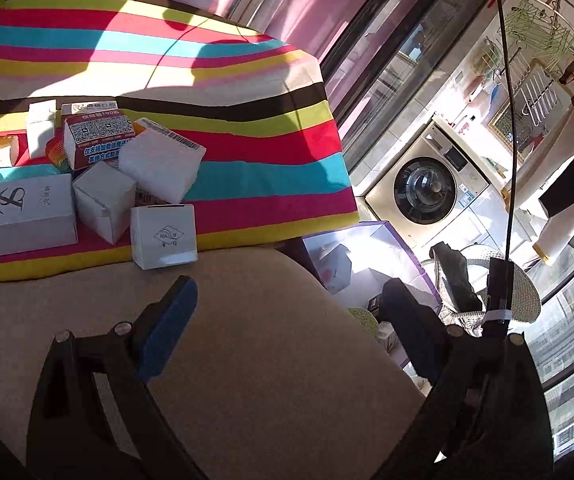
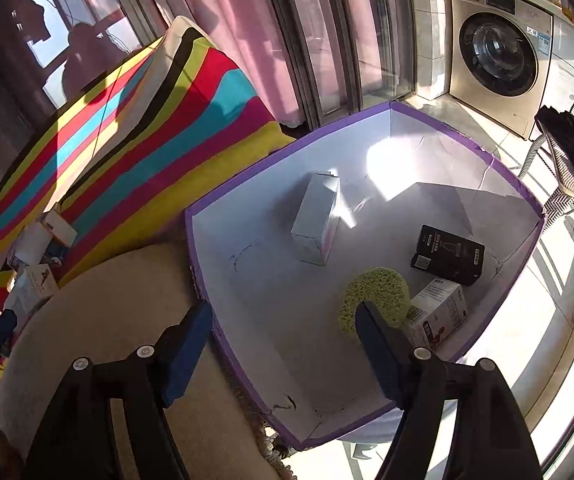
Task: Organize objects
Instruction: 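Carry the medicine box and sponge to the bin and open both tools, then grasp the blue-grey box with the left tool while the right grasps the small white logo box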
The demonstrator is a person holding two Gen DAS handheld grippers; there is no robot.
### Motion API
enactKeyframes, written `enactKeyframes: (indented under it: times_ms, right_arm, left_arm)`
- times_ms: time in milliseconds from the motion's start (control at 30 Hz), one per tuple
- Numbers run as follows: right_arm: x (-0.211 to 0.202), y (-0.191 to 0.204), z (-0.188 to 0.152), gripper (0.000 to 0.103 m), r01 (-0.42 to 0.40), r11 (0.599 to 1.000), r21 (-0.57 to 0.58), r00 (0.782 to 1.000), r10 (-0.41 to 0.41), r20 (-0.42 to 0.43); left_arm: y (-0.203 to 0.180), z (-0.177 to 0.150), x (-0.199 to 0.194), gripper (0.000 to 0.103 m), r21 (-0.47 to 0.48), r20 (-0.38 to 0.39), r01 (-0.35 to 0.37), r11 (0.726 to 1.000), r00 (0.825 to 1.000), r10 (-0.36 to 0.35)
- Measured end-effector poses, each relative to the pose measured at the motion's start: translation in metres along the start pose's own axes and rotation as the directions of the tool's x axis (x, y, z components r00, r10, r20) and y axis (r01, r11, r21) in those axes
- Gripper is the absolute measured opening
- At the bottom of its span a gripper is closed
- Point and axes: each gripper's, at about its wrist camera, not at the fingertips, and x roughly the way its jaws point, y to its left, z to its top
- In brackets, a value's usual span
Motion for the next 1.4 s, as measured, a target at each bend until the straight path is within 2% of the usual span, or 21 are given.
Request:
enactKeyframes:
  times_ms: [100,167,333,433,533,600,633,833,1000,1033,1100,1133,1200,1400]
  right_arm:
    - [0.007,0.010,0.002,0.075,-0.050,0.999,-0.008,0.999,0.050,-0.023]
    - [0.006,0.020,0.003,0.075,-0.095,0.995,-0.009,0.995,0.094,-0.015]
    - [0.007,0.057,0.003,0.075,-0.141,0.989,-0.041,0.990,0.142,0.019]
    - [0.003,0.087,0.001,0.075,-0.121,0.987,-0.105,0.989,0.128,0.067]
    - [0.001,0.114,-0.001,0.079,-0.146,0.977,-0.155,0.982,0.162,0.097]
    - [0.000,0.135,-0.005,0.084,-0.174,0.965,-0.195,0.975,0.196,0.103]
    - [0.001,0.147,-0.007,0.084,-0.180,0.957,-0.229,0.973,0.207,0.101]
    - [-0.005,0.200,-0.016,0.085,-0.196,0.897,-0.397,0.959,0.260,0.113]
    - [0.001,0.227,-0.019,0.086,-0.188,0.858,-0.477,0.960,0.263,0.096]
    - [0.003,0.231,-0.019,0.086,-0.184,0.853,-0.488,0.962,0.259,0.089]
    - [0.008,0.236,-0.018,0.086,-0.177,0.848,-0.499,0.966,0.248,0.079]
    - [0.010,0.238,-0.017,0.086,-0.174,0.846,-0.504,0.968,0.242,0.072]
    - [0.015,0.242,-0.016,0.086,-0.173,0.840,-0.514,0.971,0.231,0.051]
    - [0.037,0.253,-0.010,0.086,-0.147,0.835,-0.530,0.984,0.179,0.010]
  left_arm:
    - [0.024,-0.005,-0.027,0.095,0.003,0.041,-0.104,0.995,0.994,0.103]
    - [0.041,-0.008,-0.045,0.095,-0.006,0.072,-0.180,0.984,0.981,0.180]
    - [0.086,-0.013,-0.078,0.095,-0.044,0.131,-0.370,0.928,0.919,0.373]
    - [0.115,-0.011,-0.093,0.095,-0.101,0.142,-0.427,0.898,0.888,0.438]
    - [0.138,-0.007,-0.097,0.091,-0.128,0.121,-0.491,0.862,0.855,0.505]
    - [0.152,-0.003,-0.095,0.077,-0.148,0.093,-0.500,0.854,0.852,0.515]
    - [0.158,0.000,-0.092,0.076,-0.148,0.081,-0.503,0.852,0.852,0.517]
    - [0.170,0.010,-0.071,0.076,-0.105,0.024,-0.550,0.828,0.831,0.555]
    - [0.184,0.020,-0.053,0.075,-0.077,-0.036,-0.583,0.809,0.813,0.582]
    - [0.186,0.022,-0.049,0.072,-0.069,-0.052,-0.582,0.810,0.813,0.580]
    - [0.191,0.024,-0.040,0.051,-0.054,-0.083,-0.579,0.813,0.814,0.574]
    - [0.193,0.024,-0.037,0.049,-0.050,-0.089,-0.581,0.812,0.813,0.576]
    - [0.192,0.025,-0.036,0.033,-0.041,-0.077,-0.593,0.804,0.804,0.590]
    - [0.185,0.011,-0.046,0.033,-0.065,-0.023,-0.571,0.818,0.821,0.571]
